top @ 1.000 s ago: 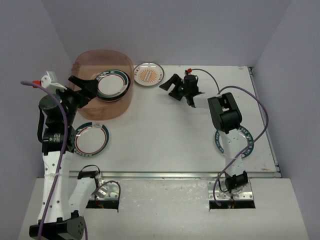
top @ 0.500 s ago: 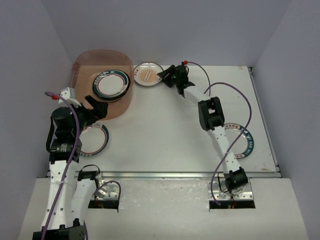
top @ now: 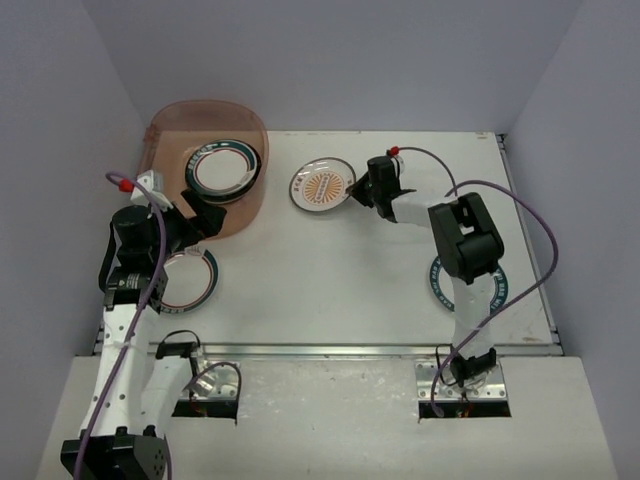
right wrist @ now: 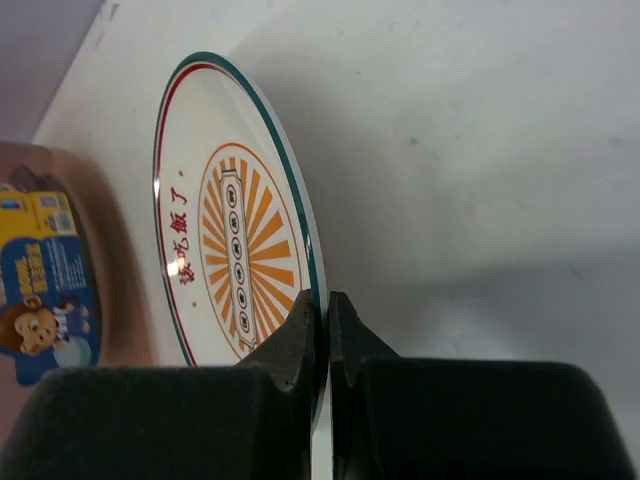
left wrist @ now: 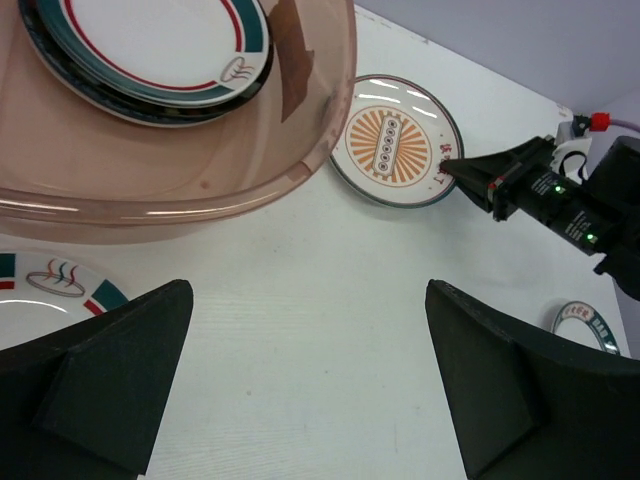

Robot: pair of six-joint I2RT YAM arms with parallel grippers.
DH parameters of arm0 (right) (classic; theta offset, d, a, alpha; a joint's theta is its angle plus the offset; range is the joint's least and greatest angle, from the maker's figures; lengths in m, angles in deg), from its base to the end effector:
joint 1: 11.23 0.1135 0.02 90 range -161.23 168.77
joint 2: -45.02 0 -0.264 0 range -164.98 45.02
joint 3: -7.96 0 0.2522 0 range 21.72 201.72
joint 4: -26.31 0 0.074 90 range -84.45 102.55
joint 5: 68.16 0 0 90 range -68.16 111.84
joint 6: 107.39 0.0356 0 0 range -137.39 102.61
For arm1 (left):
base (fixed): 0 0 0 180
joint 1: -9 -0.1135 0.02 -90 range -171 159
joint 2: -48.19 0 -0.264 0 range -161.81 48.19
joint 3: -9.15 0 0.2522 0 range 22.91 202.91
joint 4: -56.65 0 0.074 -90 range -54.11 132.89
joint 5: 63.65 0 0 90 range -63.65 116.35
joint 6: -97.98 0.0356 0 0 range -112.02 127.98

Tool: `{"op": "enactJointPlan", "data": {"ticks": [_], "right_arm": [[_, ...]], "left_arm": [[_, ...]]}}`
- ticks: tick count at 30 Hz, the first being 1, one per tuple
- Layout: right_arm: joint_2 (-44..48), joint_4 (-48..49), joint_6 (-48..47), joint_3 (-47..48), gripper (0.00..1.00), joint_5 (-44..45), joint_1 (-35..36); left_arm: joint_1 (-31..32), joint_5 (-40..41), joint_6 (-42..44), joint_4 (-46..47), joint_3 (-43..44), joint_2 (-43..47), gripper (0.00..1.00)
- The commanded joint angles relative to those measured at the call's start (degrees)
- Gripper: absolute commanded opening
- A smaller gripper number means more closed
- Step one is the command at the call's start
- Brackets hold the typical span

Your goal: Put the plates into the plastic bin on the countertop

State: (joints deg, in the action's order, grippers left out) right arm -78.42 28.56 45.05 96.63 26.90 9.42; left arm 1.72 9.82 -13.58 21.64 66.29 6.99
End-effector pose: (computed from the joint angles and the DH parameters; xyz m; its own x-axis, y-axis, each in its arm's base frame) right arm 0.4362 0.1610 0.1311 -0.4825 0.7619 -0.4322 0.3156 0.6115 0.7256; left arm 0.1660 0.0110 0.3213 -0.3548 -0.4005 -0.8448 0.0160 0.9009 -0.4338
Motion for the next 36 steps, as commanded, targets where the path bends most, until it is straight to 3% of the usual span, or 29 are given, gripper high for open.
{"op": "enactJointPlan", "data": {"ticks": [1,5,7,9,14,17,23,24,25,26,27,28,30,31,32,33,36], "right_arm": [[18.0,-3.6,-15.4,-8.5,0.00,3.7,0.0],[32.1,-8.7,-24.6,-16.1,0.00,-6.5,0.0],[39.4,-6.7,-26.3,-22.8,0.00,-16.6,-0.4],[45.7,-3.4,-26.3,-26.3,0.00,-25.3,-0.4],[54.0,0.1,-22.7,-30.8,0.00,-36.5,-0.5],[54.2,6.0,-16.9,-31.6,0.00,-44.1,-0.6],[51.5,13.6,-9.4,-30.9,0.00,-48.2,-0.6],[51.3,13.7,-8.9,-30.6,0.00,-47.9,-0.6],[50.7,13.4,-8.7,-30.2,0.00,-47.1,-0.6],[50.5,13.0,-8.8,-30.2,0.00,-46.2,-0.8],[50.5,12.4,-8.9,-30.3,0.00,-45.3,-1.0],[50.7,11.5,-9.3,-30.5,0.02,-43.9,-1.2],[51.0,10.1,-10.9,-31.2,0.58,-42.1,-1.7],[51.3,8.8,-11.1,-31.4,0.92,-40.7,-1.7],[52.3,6.3,-13.5,-31.4,0.99,-38.5,-2.0],[53.5,0.0,-15.8,-31.3,0.99,-32.3,-2.4],[56.4,-8.0,-20.3,-31.9,0.99,-24.7,-3.3]], "left_arm": [[2.2,-10.9,-2.8,7.1,1.9,-3.5,1.00],[9.4,-12.8,-4.7,9.5,5.0,-10.1,1.00],[13.9,-13.5,-4.6,8.7,8.4,-15.3,1.00],[15.3,-13.3,-5.6,8.7,10.0,-18.1,1.00],[18.0,-11.2,-7.5,9.3,9.8,-20.1,0.99],[19.8,-12.2,-7.7,10.6,9.5,-21.3,0.91],[22.7,-13.7,-7.1,9.9,9.5,-23.3,0.60],[23.0,-14.2,-7.1,9.9,9.4,-23.3,0.49],[23.2,-14.5,-7.1,9.9,9.6,-23.1,0.25],[23.2,-14.2,-7.1,9.5,9.9,-22.9,0.10],[23.2,-13.5,-7.0,8.9,10.2,-22.6,0.00],[23.2,-12.1,-7.0,8.2,11.1,-22.1,0.00],[23.2,-6.3,-7.3,5.6,12.7,-21.9,0.00],[23.1,-3.7,-7.7,5.4,13.7,-21.9,0.00],[22.7,-0.9,-8.7,3.2,16.2,-22.5,0.00],[20.7,3.8,-9.9,1.7,18.4,-23.0,0.00],[14.8,6.4,-12.9,0.6,22.0,-23.4,0.00]]}}
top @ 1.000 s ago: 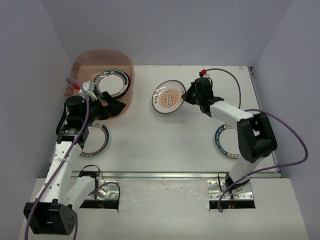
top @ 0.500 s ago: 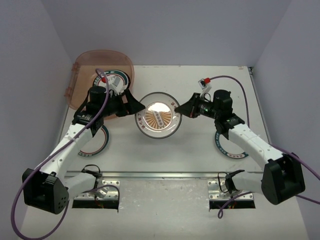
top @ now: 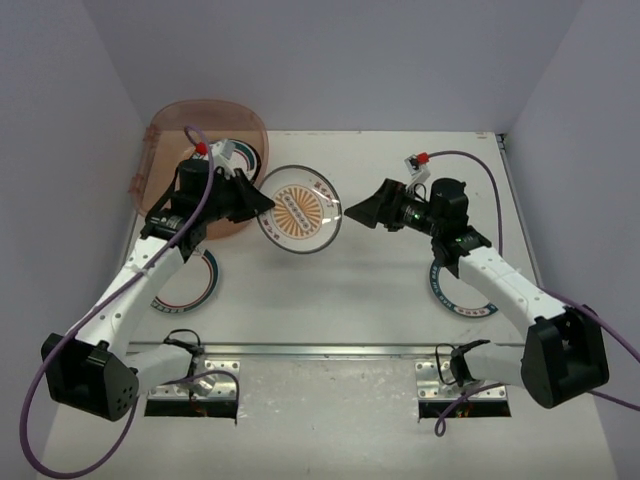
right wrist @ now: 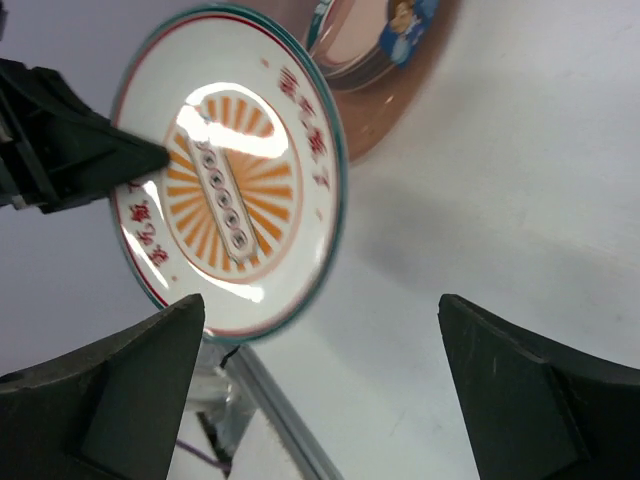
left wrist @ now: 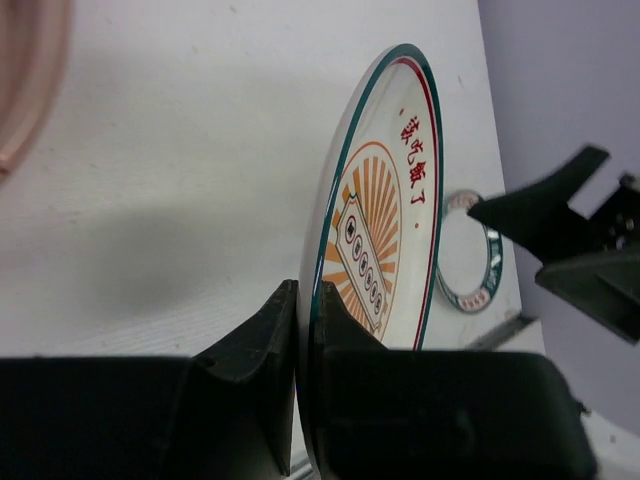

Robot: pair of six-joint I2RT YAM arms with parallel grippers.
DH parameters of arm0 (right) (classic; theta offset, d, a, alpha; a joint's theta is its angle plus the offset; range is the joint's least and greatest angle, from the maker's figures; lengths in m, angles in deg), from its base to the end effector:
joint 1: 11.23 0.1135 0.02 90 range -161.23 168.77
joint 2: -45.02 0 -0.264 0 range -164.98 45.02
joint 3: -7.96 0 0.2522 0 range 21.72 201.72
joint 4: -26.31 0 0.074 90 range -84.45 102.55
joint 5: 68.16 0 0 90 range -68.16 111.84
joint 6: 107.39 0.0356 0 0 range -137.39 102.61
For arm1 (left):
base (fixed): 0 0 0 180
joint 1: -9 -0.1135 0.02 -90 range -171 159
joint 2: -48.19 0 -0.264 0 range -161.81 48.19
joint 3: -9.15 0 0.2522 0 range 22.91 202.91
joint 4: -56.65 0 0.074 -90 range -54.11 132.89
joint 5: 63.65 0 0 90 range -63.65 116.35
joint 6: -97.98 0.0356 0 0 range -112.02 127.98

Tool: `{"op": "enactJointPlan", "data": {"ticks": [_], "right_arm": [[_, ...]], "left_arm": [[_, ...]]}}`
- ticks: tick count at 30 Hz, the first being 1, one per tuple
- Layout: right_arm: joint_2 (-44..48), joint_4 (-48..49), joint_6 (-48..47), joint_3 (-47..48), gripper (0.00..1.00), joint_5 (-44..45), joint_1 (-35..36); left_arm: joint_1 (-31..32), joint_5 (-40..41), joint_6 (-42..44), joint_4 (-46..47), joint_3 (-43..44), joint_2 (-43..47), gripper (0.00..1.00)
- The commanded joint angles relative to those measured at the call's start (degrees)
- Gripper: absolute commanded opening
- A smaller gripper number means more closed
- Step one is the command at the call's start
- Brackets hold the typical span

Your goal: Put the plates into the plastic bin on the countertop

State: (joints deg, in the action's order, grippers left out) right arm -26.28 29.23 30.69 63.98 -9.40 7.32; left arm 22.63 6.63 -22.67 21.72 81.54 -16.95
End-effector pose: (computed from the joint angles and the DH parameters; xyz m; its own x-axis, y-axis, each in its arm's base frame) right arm 0.2602 0.1068 0.2747 -0.6953 0.4377 -0.5700 -0.3516 0.4845 0.8010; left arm 0.2444 -0.0716 0.3349 -0.6495 -0.3363 -0.6819 0.2105 0.7823 -0.5863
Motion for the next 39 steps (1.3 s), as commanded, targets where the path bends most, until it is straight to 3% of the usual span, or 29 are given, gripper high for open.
{"op": "enactJointPlan", "data": {"ticks": [1,3,5,8,12,17,18,21,23,29,36,39], "right_arm": [[5.8,-10.4,-7.1,0.1,0.99,14.8,-1.6],[9.6,-13.3,-8.8,-2.0,0.99,20.5,-2.2],[12.5,-15.3,-10.1,-4.0,0.99,25.1,-2.4],[17.0,-16.2,-10.9,-8.0,0.99,28.8,-2.4],[19.9,-16.5,-10.3,-10.2,0.99,28.0,-2.5],[21.7,-15.1,-8.3,-11.5,0.99,20.7,-2.5],[22.0,-15.2,-8.3,-11.7,0.99,20.4,-2.5],[22.9,-13.9,-8.4,-12.9,0.99,20.0,-2.5],[22.6,-13.5,-8.5,-12.8,0.99,18.7,-2.5],[19.9,-15.2,-9.1,-11.2,0.99,18.6,-2.5],[20.5,-20.3,-12.0,-9.3,0.99,24.1,-2.4],[21.5,-22.4,-13.5,-8.1,0.99,25.5,-2.5]], "left_arm": [[-9.8,10.4,-4.8,0.5,7.9,0.2,0.00],[-18.8,10.5,-6.2,0.3,10.5,-1.0,0.00],[-23.6,12.9,-7.3,0.2,13.4,-4.2,0.00],[-25.3,19.1,-7.6,-0.6,19.5,-12.7,0.00],[-26.4,15.7,-9.0,0.2,26.7,-26.9,0.00],[-26.3,13.5,-10.1,-1.8,39.9,-42.2,0.00],[-26.4,13.5,-10.0,-2.6,41.2,-44.5,0.04],[-26.2,13.1,-8.9,-3.1,43.6,-47.0,0.28],[-26.1,13.0,-8.9,-3.3,43.6,-47.3,0.52],[-24.4,14.2,-5.5,-4.5,43.7,-47.9,0.99],[-22.4,13.3,-1.9,-17.8,58.4,-60.2,1.00],[-22.2,15.0,-2.6,-19.0,58.4,-60.9,1.00]]}}
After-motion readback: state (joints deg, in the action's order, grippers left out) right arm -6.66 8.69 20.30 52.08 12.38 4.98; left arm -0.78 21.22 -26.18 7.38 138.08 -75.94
